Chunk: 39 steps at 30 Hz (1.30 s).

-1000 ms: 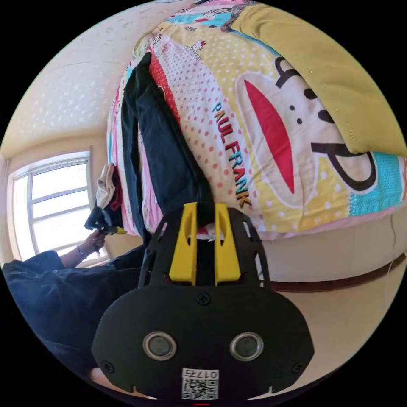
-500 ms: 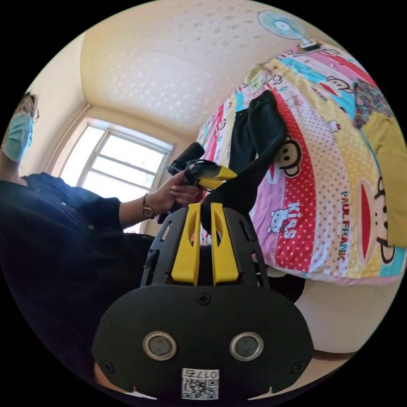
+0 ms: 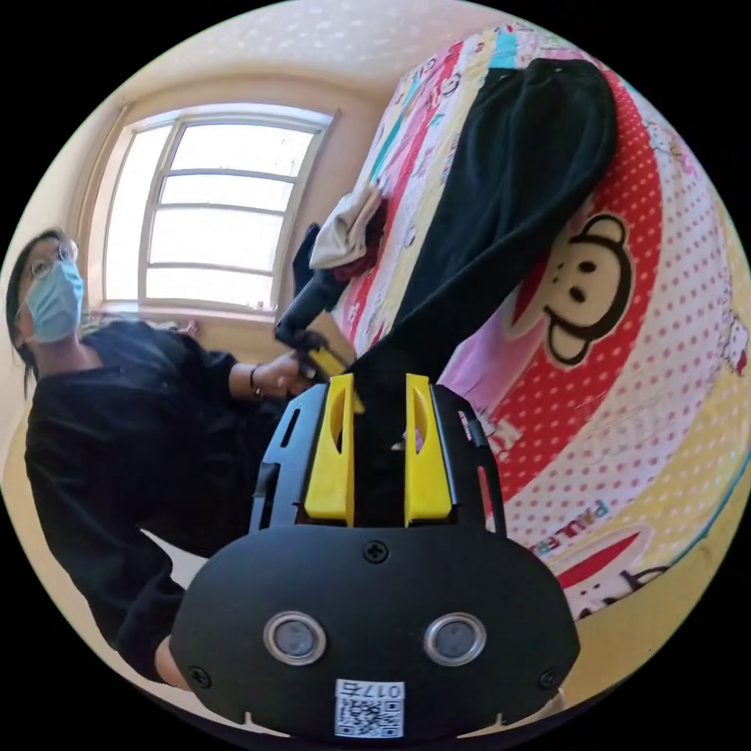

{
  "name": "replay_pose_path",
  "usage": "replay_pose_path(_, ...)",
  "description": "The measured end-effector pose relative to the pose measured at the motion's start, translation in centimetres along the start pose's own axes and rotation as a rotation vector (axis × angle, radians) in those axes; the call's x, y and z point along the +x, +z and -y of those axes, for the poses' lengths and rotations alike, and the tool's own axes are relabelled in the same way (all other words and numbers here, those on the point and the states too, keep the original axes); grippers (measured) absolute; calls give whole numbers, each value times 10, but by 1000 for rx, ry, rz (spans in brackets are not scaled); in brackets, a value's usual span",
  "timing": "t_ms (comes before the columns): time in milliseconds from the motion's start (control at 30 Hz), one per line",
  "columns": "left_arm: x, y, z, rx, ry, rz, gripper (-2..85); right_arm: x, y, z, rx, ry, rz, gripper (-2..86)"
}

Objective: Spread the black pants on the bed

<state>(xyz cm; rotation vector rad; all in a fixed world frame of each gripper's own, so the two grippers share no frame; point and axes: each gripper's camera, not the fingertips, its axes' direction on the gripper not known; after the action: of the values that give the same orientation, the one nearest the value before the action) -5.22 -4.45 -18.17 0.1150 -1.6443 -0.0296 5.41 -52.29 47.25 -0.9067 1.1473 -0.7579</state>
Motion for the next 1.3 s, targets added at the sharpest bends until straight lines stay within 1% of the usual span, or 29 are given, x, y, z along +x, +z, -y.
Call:
replay_pose_path(33,-4,-6,-6,13,16,-29,32,29,-20,36,95,23,-33,112)
replay_pose_path(67,-10,-11,-12,25,30,-70,31,46,-28,53,142,46,-47,116)
replay_pose_path(133,-21,-18,-21,41,23,-144,30,119,-51,112,325,186,-82,132)
replay_pose_path(167,-27,-25,-27,54,16,-188,30,134,-55,122,373,221,-86,136)
replay_pose_path(200,-30,-29,-30,62,18,-205,29,161,-58,136,484,288,-84,139)
replay_pose_path(233,-33,-38,-36,82,32,-231,28,180,-58,145,607,328,-50,142)
replay_pose_path(267,-36,-48,-41,98,53,-240,27,187,-56,148,665,340,-22,142)
replay_pose_path(300,-39,-53,-44,103,61,-241,27,200,-47,156,765,340,46,143)
replay_pose_path(333,-45,-61,-47,108,60,-249,26,209,-35,166,814,333,106,142)
replay_pose_path(367,-54,-68,-50,116,48,-272,25,212,-28,171,823,338,120,141)
replay_pose_path(467,-72,-84,-55,142,28,-374,21,215,0,201,780,372,43,121)
replay_pose_path(533,-75,-93,-58,156,31,-421,18,199,7,220,728,361,-135,65)
replay_pose_path(600,-78,-103,-63,197,55,-501,16,184,12,235,695,292,-220,47)
replay_pose_path(667,-92,-113,-73,252,33,-634,12,174,21,248,705,177,-112,40)
replay_pose_path(733,-105,-118,-83,298,-1,-702,10,166,41,267,743,40,126,36)
replay_pose_path(800,-114,-122,-91,325,-35,-728,8,161,68,293,688,0,199,35)
replay_pose_path(867,-122,-133,-99,356,-86,-695,8,156,102,320,606,2,173,36)
replay_pose_path(933,-128,-143,-104,379,-131,-634,10,161,153,347,518,50,159,39)
replay_pose_path(1033,-137,-154,-108,381,-198,-525,20,176,201,359,455,110,210,53)
replay_pose_path(1100,-134,-158,-106,370,-202,-447,29,173,211,353,435,73,212,62)
replay_pose_path(1167,-121,-155,-96,335,-176,-368,40,160,216,340,374,19,163,70)
replay_pose_path(1200,-118,-153,-92,323,-171,-351,42,148,218,325,304,-28,110,74)
replay_pose_path(1233,-111,-147,-86,302,-164,-323,45,134,219,305,227,-60,28,78)
replay_pose_path(1300,-104,-139,-78,287,-154,-307,50,114,220,262,141,-87,-108,82)
